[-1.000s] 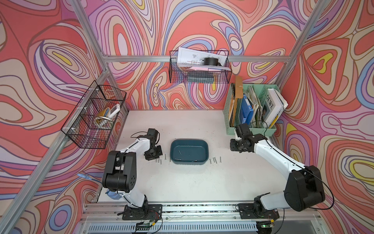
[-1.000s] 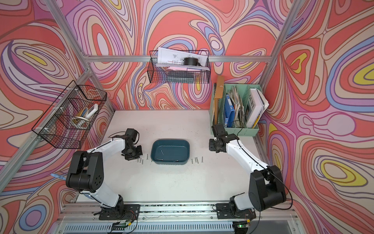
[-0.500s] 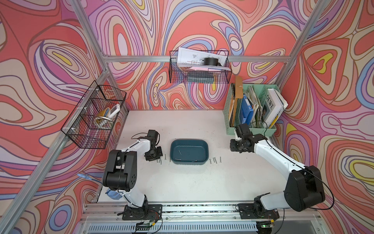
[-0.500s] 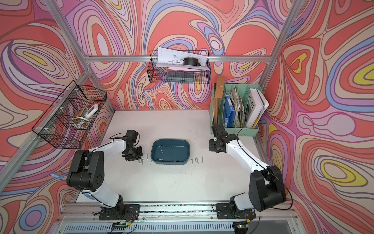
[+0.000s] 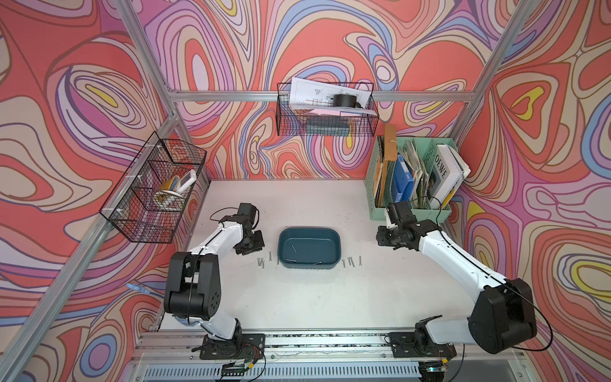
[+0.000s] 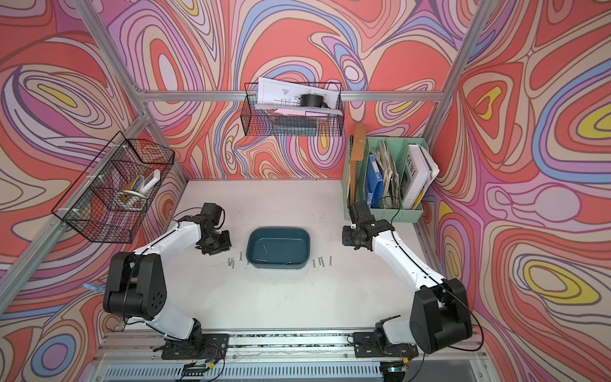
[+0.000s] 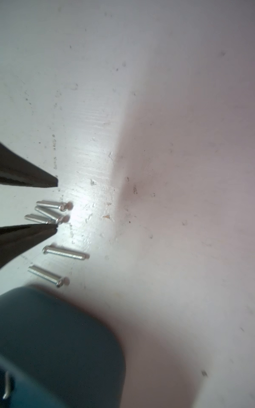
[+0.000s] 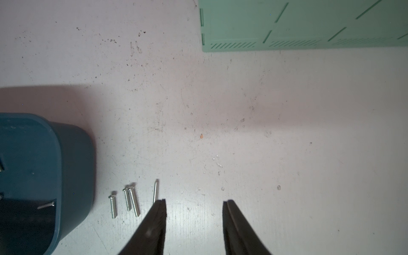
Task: Take out the screws from the storage box
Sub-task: Place the screw at the center of the board, then pick up the screw from the storage box.
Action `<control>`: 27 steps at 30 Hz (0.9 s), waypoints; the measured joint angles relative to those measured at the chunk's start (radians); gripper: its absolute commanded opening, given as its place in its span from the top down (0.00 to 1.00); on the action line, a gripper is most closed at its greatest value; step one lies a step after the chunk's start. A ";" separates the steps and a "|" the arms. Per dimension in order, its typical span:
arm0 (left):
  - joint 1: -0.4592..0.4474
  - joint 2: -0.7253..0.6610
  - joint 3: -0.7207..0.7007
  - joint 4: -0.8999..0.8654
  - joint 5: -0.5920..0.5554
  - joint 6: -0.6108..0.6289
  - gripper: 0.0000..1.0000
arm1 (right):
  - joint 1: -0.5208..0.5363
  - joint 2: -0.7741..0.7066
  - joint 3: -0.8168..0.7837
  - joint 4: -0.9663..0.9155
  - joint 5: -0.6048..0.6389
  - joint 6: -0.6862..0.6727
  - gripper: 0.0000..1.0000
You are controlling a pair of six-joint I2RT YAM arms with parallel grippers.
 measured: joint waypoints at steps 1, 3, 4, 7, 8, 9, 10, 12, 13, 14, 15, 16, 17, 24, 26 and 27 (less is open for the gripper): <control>-0.006 -0.024 0.032 -0.010 0.005 -0.015 0.65 | 0.000 0.000 -0.001 0.001 0.000 0.000 0.56; -0.030 -0.056 0.102 -0.040 -0.003 -0.048 0.64 | 0.000 0.000 -0.001 0.001 0.000 0.003 0.56; -0.058 -0.062 0.146 -0.061 -0.015 -0.068 0.64 | 0.000 0.000 -0.001 0.001 0.000 0.003 0.56; -0.178 -0.049 0.264 -0.109 -0.040 -0.130 0.63 | 0.000 0.000 -0.001 0.004 -0.001 0.005 0.56; -0.222 -0.035 0.299 -0.126 -0.045 -0.152 0.63 | 0.000 0.000 -0.001 0.005 -0.001 0.005 0.56; -0.259 -0.019 0.322 -0.133 -0.047 -0.169 0.63 | 0.000 0.000 -0.001 0.007 -0.001 0.006 0.56; -0.299 0.003 0.341 -0.136 -0.048 -0.189 0.63 | 0.000 0.000 -0.001 0.008 -0.001 0.007 0.56; -0.356 0.049 0.357 -0.137 -0.048 -0.221 0.64 | 0.000 0.000 -0.001 0.008 -0.001 0.007 0.56; -0.378 0.079 0.360 -0.140 -0.048 -0.240 0.64 | 0.000 0.000 -0.001 0.008 -0.001 0.007 0.56; -0.394 0.109 0.360 -0.145 -0.048 -0.257 0.65 | 0.000 0.000 -0.001 0.008 0.000 0.008 0.56; -0.403 0.136 0.360 -0.151 -0.048 -0.270 0.64 | 0.000 0.000 -0.001 0.008 0.000 0.008 0.56; -0.410 0.164 0.359 -0.159 -0.049 -0.282 0.64 | 0.000 0.000 -0.001 0.008 0.000 0.010 0.56; -0.413 0.187 0.358 -0.165 -0.051 -0.293 0.64 | 0.000 0.000 -0.001 0.008 0.000 0.010 0.56; -0.413 0.214 0.329 -0.164 -0.056 -0.330 0.64 | 0.000 0.000 -0.011 0.009 0.000 0.011 0.56; -0.414 0.219 0.324 -0.162 -0.056 -0.335 0.64 | 0.000 0.002 -0.012 0.007 0.000 0.011 0.57; -0.414 0.224 0.321 -0.160 -0.056 -0.337 0.64 | 0.000 0.002 -0.012 0.009 0.000 0.011 0.57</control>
